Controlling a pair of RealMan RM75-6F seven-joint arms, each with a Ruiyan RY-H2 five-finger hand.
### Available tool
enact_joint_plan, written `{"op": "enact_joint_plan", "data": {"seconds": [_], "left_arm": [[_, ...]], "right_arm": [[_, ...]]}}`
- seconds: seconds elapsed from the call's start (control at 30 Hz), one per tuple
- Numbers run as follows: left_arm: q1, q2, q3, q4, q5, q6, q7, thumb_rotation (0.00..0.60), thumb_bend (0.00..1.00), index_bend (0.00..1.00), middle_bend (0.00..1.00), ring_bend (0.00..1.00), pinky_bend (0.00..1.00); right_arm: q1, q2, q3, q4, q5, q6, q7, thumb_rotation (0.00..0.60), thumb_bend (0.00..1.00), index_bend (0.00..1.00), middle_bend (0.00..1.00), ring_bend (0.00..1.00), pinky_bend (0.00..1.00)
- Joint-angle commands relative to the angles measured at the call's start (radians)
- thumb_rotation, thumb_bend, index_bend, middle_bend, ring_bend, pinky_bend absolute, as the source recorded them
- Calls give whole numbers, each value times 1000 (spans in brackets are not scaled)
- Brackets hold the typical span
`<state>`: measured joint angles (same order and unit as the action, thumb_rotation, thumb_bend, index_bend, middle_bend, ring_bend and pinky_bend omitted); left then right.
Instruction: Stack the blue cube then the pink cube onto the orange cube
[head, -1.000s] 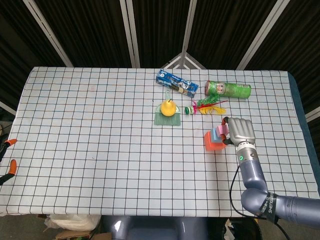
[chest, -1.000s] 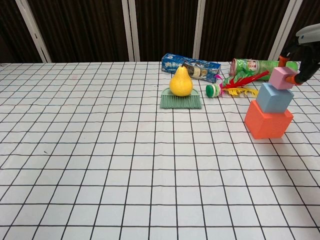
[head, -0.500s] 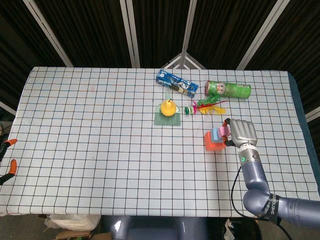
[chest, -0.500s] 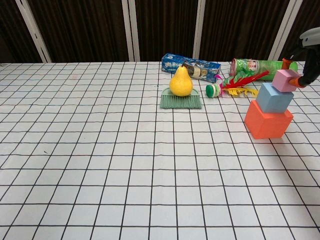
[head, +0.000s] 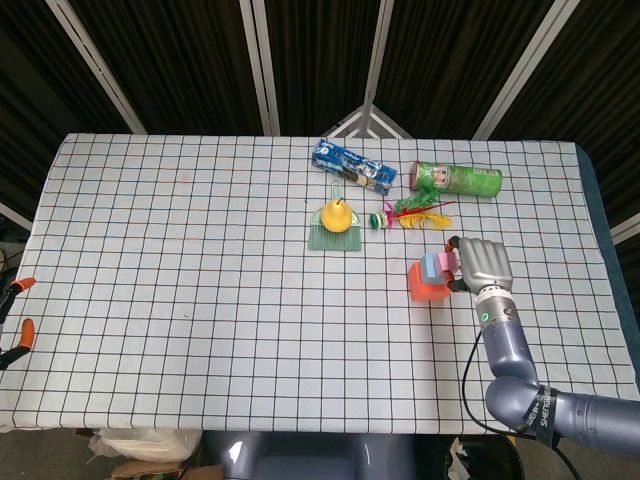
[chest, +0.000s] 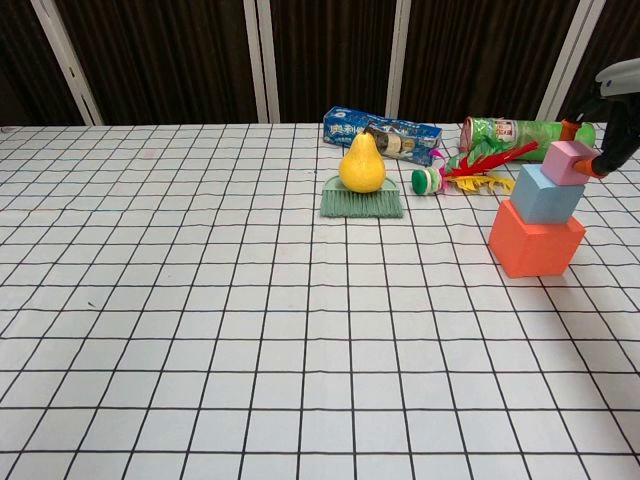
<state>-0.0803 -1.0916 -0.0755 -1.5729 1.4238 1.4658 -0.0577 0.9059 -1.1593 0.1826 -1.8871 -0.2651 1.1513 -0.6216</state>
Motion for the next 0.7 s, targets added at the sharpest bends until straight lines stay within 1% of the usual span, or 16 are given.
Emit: {"op": "enact_joint_plan", "data": {"seconds": [0.03, 0.7], "left_arm": [[0, 1, 0, -1, -1, 0, 1, 600, 585, 192, 67, 0, 0], [2, 3, 0, -6, -3, 0, 2, 600, 585, 192, 67, 0, 0]], "right_arm": [[-1, -2, 1, 4, 1, -3, -1, 600, 507, 608, 1000, 1000, 929], [-2, 8, 16, -18, 14, 5, -23, 600, 507, 608, 1000, 1000, 929]]}}
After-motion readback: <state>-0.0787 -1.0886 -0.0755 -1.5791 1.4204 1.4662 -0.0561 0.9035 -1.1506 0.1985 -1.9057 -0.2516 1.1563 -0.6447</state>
